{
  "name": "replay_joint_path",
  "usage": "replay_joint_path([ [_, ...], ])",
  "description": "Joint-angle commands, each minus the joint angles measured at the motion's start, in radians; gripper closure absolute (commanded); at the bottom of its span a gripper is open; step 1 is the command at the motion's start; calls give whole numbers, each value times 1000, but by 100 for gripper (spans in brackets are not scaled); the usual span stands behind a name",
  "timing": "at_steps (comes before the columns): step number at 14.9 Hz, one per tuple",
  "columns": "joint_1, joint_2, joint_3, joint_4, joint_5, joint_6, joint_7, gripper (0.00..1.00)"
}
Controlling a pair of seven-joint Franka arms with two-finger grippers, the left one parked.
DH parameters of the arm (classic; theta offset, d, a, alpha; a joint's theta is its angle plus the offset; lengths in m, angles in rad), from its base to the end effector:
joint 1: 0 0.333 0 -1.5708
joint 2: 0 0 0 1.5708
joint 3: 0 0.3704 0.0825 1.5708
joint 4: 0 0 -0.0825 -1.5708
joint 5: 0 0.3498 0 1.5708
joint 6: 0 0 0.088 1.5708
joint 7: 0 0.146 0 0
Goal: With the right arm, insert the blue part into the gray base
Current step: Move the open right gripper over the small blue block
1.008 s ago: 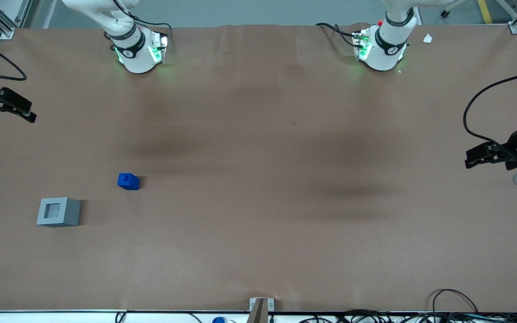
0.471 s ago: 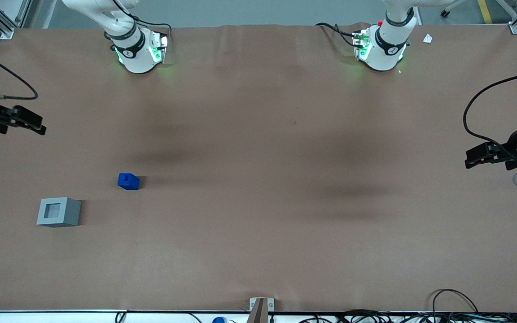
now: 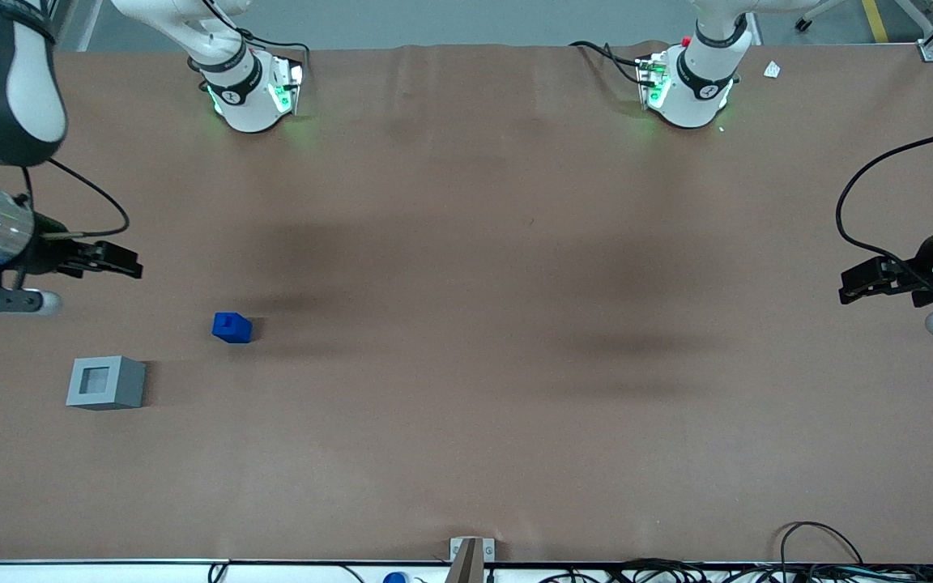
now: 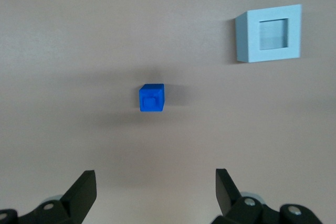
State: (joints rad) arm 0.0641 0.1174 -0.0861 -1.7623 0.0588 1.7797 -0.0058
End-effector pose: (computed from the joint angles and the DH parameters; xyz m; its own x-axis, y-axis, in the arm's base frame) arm 0.5567 -0.0028 0.5097 0.9946 -0.0287 -0.0994 -0.0335 -0.9984 -0.0465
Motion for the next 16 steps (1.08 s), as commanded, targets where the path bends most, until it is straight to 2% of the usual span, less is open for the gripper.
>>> replay_joint_path([
  [1, 16, -25, 0, -80, 10, 63, 10, 0],
  [11, 45, -19, 0, -278, 30, 348, 9, 3],
  [16, 45, -7, 2, -325, 32, 432, 9, 13],
])
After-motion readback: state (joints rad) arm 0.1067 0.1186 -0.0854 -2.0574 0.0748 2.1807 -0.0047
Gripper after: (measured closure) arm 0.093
